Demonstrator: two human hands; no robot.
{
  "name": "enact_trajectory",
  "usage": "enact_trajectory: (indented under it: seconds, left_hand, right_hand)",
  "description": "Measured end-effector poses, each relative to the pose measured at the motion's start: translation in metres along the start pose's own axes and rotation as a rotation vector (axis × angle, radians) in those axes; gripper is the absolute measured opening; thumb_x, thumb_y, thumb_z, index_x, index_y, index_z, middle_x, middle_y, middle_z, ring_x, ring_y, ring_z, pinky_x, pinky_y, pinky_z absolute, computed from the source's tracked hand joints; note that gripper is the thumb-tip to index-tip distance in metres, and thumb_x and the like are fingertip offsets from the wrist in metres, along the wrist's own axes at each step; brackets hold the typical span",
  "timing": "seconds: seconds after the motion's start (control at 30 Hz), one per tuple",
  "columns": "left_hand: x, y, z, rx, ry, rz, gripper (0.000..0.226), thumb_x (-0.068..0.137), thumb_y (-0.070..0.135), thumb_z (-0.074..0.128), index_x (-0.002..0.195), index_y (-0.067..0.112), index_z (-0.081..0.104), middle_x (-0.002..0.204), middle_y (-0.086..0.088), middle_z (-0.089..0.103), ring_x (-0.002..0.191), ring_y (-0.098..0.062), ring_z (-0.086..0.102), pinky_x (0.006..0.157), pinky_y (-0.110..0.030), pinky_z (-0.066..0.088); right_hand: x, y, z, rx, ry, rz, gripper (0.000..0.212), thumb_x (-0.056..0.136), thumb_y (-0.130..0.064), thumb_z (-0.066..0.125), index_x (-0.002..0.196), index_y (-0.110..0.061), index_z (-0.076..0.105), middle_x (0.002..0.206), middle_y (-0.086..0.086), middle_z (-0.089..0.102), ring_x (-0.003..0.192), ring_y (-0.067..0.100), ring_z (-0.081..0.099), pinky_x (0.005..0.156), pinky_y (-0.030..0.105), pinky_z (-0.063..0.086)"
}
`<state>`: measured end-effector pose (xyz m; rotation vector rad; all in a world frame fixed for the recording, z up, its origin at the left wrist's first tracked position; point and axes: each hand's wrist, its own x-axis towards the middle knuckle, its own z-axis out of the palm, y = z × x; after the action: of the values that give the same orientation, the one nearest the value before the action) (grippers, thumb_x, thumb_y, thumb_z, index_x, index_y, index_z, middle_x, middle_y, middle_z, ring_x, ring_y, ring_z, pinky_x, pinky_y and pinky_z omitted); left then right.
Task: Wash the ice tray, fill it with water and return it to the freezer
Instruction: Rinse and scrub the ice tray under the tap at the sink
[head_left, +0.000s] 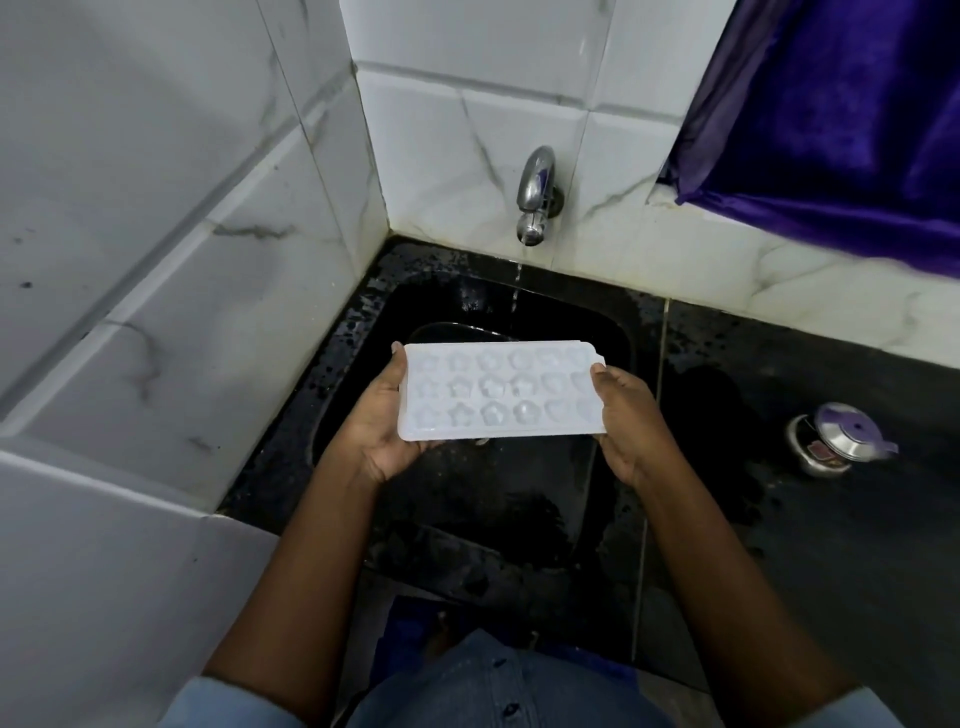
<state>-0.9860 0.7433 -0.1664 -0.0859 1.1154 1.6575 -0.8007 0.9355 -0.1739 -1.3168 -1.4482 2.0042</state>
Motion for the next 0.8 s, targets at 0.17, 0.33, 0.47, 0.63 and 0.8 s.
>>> enact_trajectory:
  seconds: [0.17,0.33,0.47,0.63,0.8]
  left_hand:
    - [0.0,-0.001,0.007,0.02,0.03,0.036,0.078,0.103,0.072,0.033,0.142,0.012,0.062,0.136,-0.018,0.07,0.119,-0.036,0.072,0.076,-0.05,0.064]
    - [-0.004,-0.01,0.011,-0.013,0.054,0.07,0.072,0.105,0.068,0.036,0.139,0.011,0.064,0.134,-0.018,0.072,0.115,-0.035,0.074,0.076,-0.048,0.065]
    - [-0.008,-0.012,0.014,-0.014,0.021,0.076,0.072,0.106,0.068,0.033,0.139,0.011,0.064,0.132,-0.017,0.073,0.113,-0.035,0.075,0.077,-0.052,0.066]
    - [-0.012,-0.014,0.021,0.03,0.0,0.077,0.074,0.106,0.07,0.03,0.138,0.013,0.065,0.132,-0.017,0.073,0.113,-0.035,0.075,0.082,-0.057,0.064]
    - [-0.015,-0.018,0.019,0.027,0.047,0.086,0.074,0.105,0.069,0.034,0.142,0.012,0.063,0.135,-0.017,0.071,0.121,-0.034,0.071,0.09,-0.051,0.062]
  right_hand:
    - [-0.008,0.007,-0.004,-0.129,0.055,-0.107,0.033,0.109,-0.044,0.051,0.132,-0.024,0.066,0.128,-0.002,0.072,0.115,0.02,0.07,0.1,0.045,0.057]
    - [-0.015,-0.005,-0.017,-0.41,0.083,-0.395,0.043,0.104,-0.052,0.051,0.143,-0.036,0.049,0.128,-0.004,0.065,0.117,0.016,0.064,0.1,0.04,0.053]
    - [-0.016,-0.014,-0.031,-0.728,0.028,-0.623,0.031,0.109,-0.038,0.049,0.137,-0.027,0.057,0.143,-0.002,0.048,0.131,0.008,0.049,0.111,0.036,0.043]
    - [-0.019,-0.015,-0.033,-0.964,0.034,-0.62,0.033,0.103,-0.058,0.05,0.123,-0.034,0.063,0.152,0.0,0.041,0.143,0.026,0.038,0.109,0.039,0.037]
    - [-0.027,-0.019,-0.03,-1.052,0.055,-0.605,0.041,0.101,-0.059,0.051,0.124,-0.03,0.069,0.162,0.001,0.036,0.145,0.03,0.029,0.11,0.04,0.033]
